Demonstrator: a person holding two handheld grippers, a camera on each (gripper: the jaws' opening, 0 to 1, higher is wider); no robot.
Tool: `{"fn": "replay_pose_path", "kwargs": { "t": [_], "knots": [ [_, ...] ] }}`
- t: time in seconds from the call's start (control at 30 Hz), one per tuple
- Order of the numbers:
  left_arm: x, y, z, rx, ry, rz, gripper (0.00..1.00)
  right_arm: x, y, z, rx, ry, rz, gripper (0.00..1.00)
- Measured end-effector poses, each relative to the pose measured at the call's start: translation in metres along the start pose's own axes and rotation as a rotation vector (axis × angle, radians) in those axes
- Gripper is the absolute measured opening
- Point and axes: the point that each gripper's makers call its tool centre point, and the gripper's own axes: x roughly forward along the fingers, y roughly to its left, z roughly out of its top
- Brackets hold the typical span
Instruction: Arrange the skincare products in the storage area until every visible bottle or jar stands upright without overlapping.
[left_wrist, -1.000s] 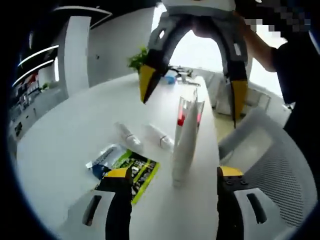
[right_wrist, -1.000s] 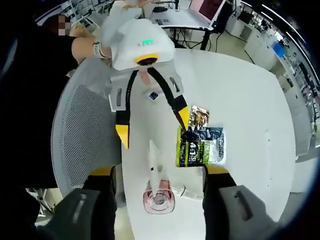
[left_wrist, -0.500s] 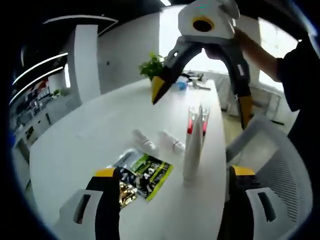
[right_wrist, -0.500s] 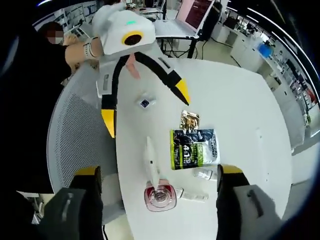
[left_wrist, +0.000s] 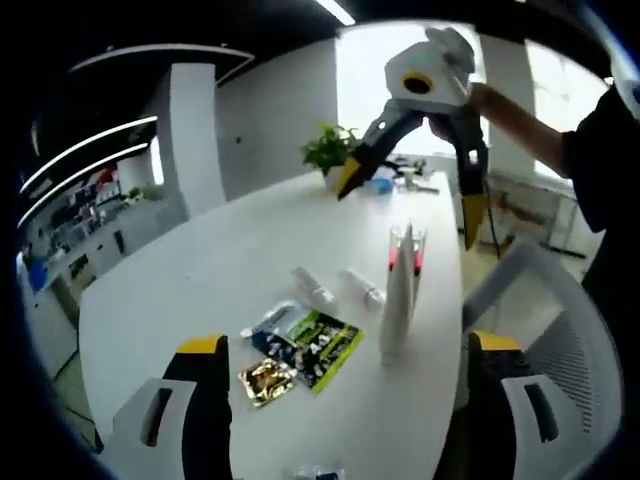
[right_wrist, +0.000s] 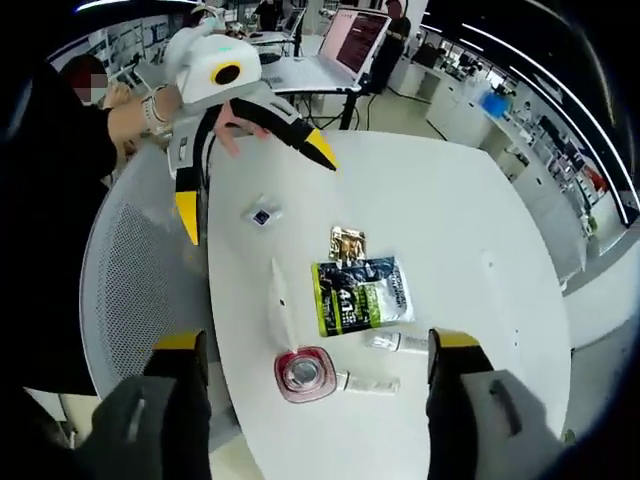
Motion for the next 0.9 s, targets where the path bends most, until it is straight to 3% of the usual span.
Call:
{"fn": "replay_pose_path", "kwargs": {
  "t": [0.27, 0.5, 0.73, 0.9],
  "knots": [
    [-0.017, 0.006, -0.003, 0.016, -0.009, 0.053, 0.97, -0.009, 0.003, -0.007, -0.002, -0.002, -0.038, 0.88],
    [-0.028, 0.008, -0.007, 0.003, -0.006, 0.083, 0.97, -0.012, 0.008, -0.016, 0.039, -0.006, -0.058, 0.99],
    [-0.037, 0.011, -0.021, -0.012, 0.012, 0.111, 0.97, -0.007, 0.023, -0.026, 0.104, -0.028, -0.067, 0.99],
    [-0.04, 0.013, -0.042, -0.032, 0.071, 0.119, 0.97, -0.005, 0.033, -0.039, 0.17, -0.036, -0.07, 0.99]
  ]
}}
